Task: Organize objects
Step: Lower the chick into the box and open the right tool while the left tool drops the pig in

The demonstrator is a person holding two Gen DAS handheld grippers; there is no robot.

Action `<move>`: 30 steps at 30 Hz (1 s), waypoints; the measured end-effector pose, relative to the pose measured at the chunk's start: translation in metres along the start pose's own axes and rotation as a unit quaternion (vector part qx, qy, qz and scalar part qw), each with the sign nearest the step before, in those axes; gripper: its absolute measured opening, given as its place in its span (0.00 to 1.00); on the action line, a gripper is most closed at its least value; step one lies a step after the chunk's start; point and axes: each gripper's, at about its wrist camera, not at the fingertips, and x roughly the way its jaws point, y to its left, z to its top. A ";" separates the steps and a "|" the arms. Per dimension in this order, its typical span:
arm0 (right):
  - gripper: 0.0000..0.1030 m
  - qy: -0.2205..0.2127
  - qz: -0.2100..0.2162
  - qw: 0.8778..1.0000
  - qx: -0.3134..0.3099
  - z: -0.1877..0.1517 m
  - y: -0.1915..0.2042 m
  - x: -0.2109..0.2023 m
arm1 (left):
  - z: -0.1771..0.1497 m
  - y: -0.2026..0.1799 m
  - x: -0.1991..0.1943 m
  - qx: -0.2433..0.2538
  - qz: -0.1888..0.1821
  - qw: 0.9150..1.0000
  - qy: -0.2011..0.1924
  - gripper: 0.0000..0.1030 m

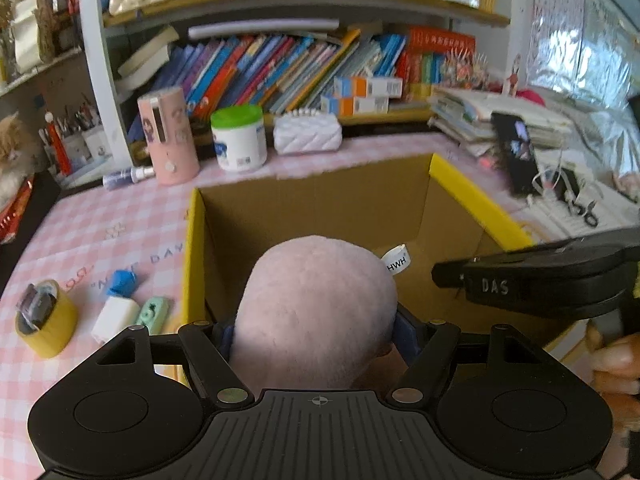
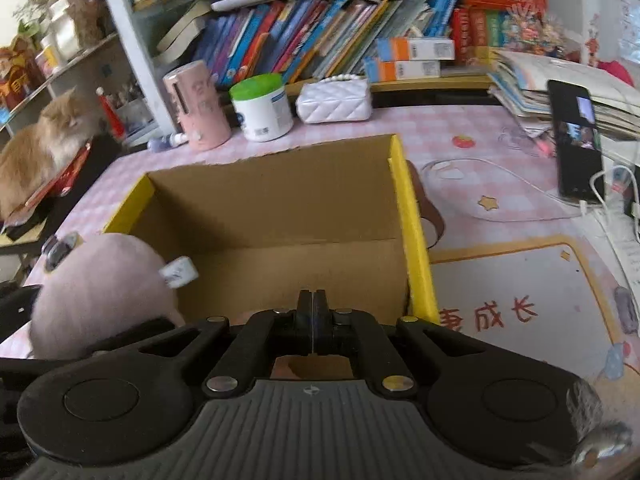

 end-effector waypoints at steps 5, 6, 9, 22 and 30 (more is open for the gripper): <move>0.01 0.007 0.008 1.000 -0.023 -0.002 0.004 0.007 | -0.003 -0.006 0.013 0.013 0.003 1.000 0.018 0.74; 0.01 0.007 0.009 1.000 -0.024 -0.002 0.004 0.007 | -0.003 -0.006 0.013 0.010 0.001 1.000 0.017 0.74; 0.04 0.001 0.008 1.000 -0.021 0.000 0.003 0.005 | 0.001 -0.007 0.009 0.011 0.003 1.000 0.003 0.80; 0.36 -0.103 -0.041 0.994 0.024 -0.009 -0.004 -0.063 | -0.002 0.000 -0.058 -0.035 0.015 0.996 -0.082 0.89; 0.46 -0.130 -0.101 0.985 0.053 -0.048 0.003 -0.107 | -0.027 0.015 -0.089 -0.051 0.027 0.994 -0.089 0.94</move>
